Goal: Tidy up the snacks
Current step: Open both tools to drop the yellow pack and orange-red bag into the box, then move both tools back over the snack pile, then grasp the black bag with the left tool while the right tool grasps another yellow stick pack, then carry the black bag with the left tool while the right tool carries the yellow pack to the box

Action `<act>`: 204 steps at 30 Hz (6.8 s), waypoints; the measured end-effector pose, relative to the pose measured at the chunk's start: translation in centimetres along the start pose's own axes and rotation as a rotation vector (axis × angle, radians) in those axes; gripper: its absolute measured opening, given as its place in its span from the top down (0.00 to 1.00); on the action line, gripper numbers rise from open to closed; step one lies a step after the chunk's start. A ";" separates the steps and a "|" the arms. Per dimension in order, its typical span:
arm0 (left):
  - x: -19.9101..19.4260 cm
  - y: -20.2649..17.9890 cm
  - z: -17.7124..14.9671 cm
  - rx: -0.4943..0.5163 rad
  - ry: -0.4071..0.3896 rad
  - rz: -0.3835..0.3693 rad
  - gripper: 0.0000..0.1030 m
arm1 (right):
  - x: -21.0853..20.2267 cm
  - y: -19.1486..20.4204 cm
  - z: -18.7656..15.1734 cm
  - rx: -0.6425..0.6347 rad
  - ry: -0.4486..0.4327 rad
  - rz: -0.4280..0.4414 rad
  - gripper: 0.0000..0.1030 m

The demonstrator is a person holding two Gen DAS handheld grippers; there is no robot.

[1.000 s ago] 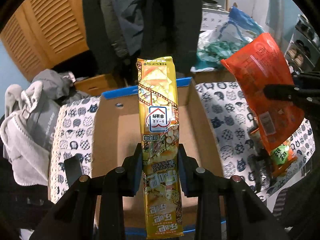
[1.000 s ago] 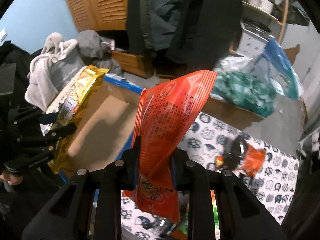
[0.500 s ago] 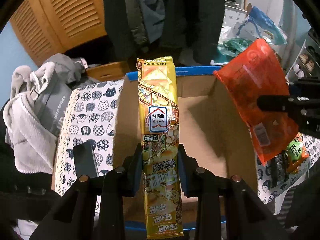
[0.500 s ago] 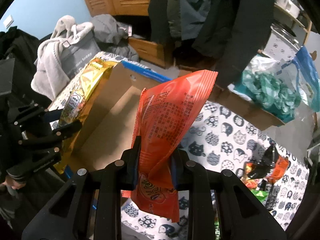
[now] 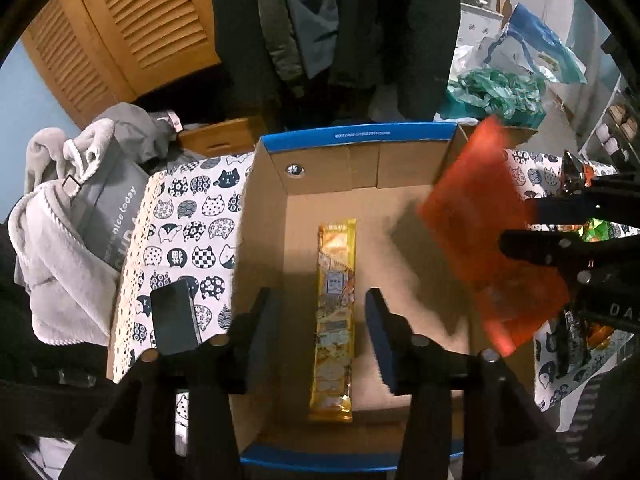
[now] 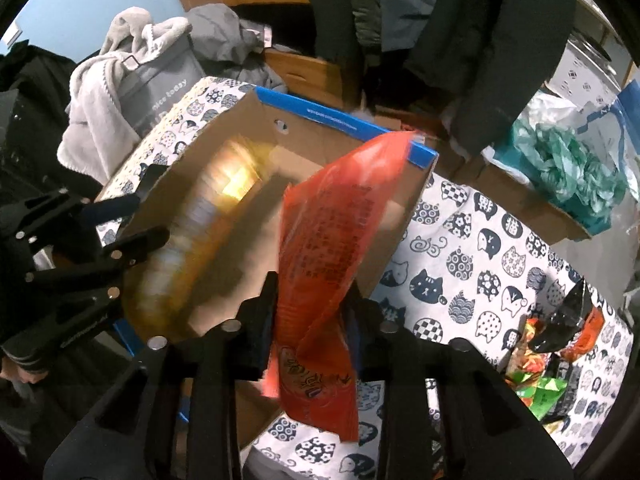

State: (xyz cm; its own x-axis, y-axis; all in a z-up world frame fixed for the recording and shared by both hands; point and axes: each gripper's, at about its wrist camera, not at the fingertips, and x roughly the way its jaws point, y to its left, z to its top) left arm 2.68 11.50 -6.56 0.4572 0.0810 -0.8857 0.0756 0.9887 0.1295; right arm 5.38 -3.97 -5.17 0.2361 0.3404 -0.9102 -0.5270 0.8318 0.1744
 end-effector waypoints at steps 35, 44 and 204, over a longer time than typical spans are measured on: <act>-1.8 -9.1 1.6 0.141 -0.019 -0.108 0.50 | -5.8 -8.8 -6.2 0.180 -0.050 -0.125 0.41; -2.2 -13.2 2.1 0.191 -0.010 -0.150 0.50 | -7.9 -12.7 -9.7 0.258 -0.067 -0.177 0.41; -0.4 -25.4 1.6 0.404 0.008 -0.160 0.45 | -12.4 -25.2 -24.9 0.530 -0.065 -0.429 0.72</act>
State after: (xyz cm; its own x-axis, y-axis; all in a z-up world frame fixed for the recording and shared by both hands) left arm 2.03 -13.89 -8.79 0.4048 -0.0668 -0.9120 0.4867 0.8600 0.1531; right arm -4.63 -40.08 -7.62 0.3919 -0.0556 -0.9183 0.0913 0.9956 -0.0213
